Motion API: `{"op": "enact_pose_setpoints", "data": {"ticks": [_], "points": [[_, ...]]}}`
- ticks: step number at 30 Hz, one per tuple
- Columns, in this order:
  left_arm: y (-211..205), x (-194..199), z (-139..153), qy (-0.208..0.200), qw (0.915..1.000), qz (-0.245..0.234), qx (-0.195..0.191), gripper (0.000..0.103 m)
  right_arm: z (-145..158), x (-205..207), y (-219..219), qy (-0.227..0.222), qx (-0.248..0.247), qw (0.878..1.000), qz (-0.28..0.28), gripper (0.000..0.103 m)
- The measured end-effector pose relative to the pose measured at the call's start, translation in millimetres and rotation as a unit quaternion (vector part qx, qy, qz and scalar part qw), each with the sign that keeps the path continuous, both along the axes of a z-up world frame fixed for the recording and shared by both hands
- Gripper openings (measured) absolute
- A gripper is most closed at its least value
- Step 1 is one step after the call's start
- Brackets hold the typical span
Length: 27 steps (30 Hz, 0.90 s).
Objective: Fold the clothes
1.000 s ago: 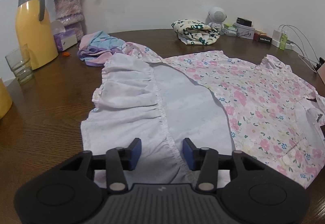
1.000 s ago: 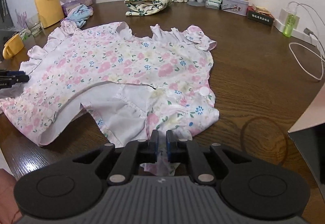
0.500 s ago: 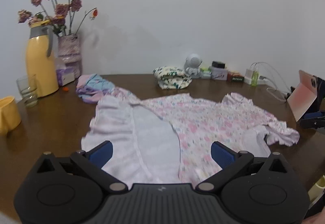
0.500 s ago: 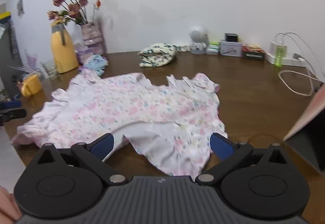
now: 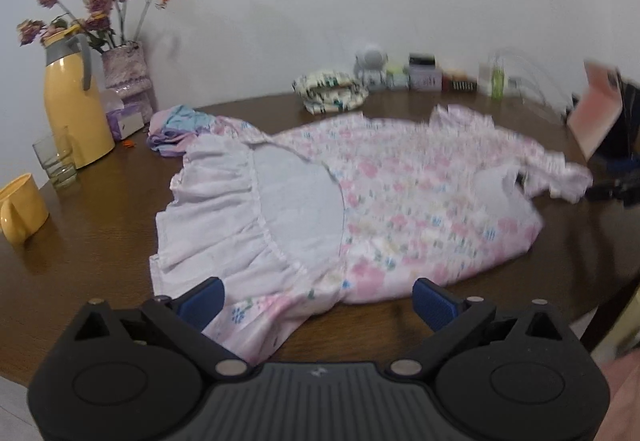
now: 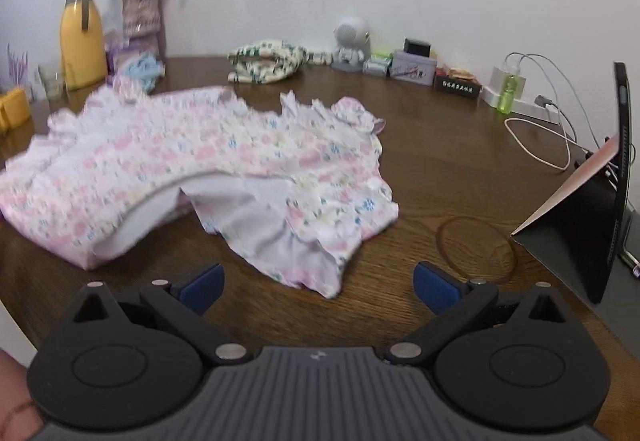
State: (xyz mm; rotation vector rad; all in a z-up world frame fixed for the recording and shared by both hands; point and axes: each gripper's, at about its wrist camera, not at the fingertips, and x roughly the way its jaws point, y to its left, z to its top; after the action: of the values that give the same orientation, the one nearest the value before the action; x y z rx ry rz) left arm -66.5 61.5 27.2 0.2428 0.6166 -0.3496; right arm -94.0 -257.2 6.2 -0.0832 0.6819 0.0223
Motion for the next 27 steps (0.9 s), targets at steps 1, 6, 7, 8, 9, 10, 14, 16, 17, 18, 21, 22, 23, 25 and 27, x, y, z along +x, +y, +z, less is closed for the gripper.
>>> {"op": "enact_pose_setpoints", "data": {"ticks": [1,6,7,8,9,10,14,16,17,18,21,22,23,25,27], "points": [[-0.9,0.4,-1.8,0.003,0.9999,-0.004,0.012,0.094,-1.5,2.0,0.9,0.006,-0.012,1.000,0.009,0.102],[-0.5,4.9,-3.4,0.005,0.9990,-0.011,0.043,0.085,-6.8,19.3,-0.1,0.042,-0.058,0.995,0.063,0.087],[-0.1,6.0,-3.2,0.006,0.9989,-0.011,0.046,0.084,-6.1,22.5,-2.0,0.050,-0.066,0.994,0.074,0.081],[0.3,7.6,-2.8,0.007,0.9987,-0.011,0.049,0.082,-4.1,23.1,-4.8,0.058,-0.075,0.992,0.087,0.080],[0.6,9.0,-2.7,0.009,0.9985,-0.011,0.052,0.082,-2.1,23.8,-7.7,0.066,-0.084,0.989,0.100,0.080],[0.7,10.3,-3.1,0.010,0.9982,-0.011,0.058,0.082,-0.1,24.5,-10.5,0.074,-0.093,0.986,0.113,0.080],[-0.9,14.6,-4.4,0.016,0.9973,-0.017,0.070,0.081,4.6,27.4,-22.2,0.099,-0.161,0.971,0.149,0.080],[-3.0,17.6,-5.6,0.020,0.9968,-0.018,0.075,0.081,4.2,32.1,-26.3,0.104,-0.196,0.960,0.171,0.078],[-4.0,19.2,-6.0,0.023,0.9966,-0.018,0.077,0.081,3.3,35.4,-27.5,0.105,-0.212,0.954,0.183,0.076],[-4.6,21.1,-5.9,0.027,0.9965,-0.019,0.077,0.081,2.5,38.6,-28.1,0.105,-0.227,0.948,0.198,0.075],[-6.6,26.9,-5.7,0.041,0.9961,-0.020,0.075,0.081,1.6,44.8,-19.7,0.093,-0.260,0.920,0.279,0.072],[-7.4,29.0,-5.5,0.046,0.9959,-0.020,0.076,0.081,1.5,46.1,-16.3,0.090,-0.273,0.908,0.304,0.072],[-8.5,30.9,-5.2,0.050,0.9954,-0.022,0.079,0.081,2.1,48.4,-12.9,0.091,-0.283,0.898,0.326,0.072],[-11.3,33.9,-4.9,0.055,0.9944,-0.027,0.086,0.081,3.6,53.1,-7.1,0.092,-0.294,0.880,0.362,0.072],[-13.7,36.6,-5.4,0.058,0.9937,-0.029,0.092,0.079,5.0,57.3,-2.4,0.097,-0.291,0.869,0.389,0.065]]}}
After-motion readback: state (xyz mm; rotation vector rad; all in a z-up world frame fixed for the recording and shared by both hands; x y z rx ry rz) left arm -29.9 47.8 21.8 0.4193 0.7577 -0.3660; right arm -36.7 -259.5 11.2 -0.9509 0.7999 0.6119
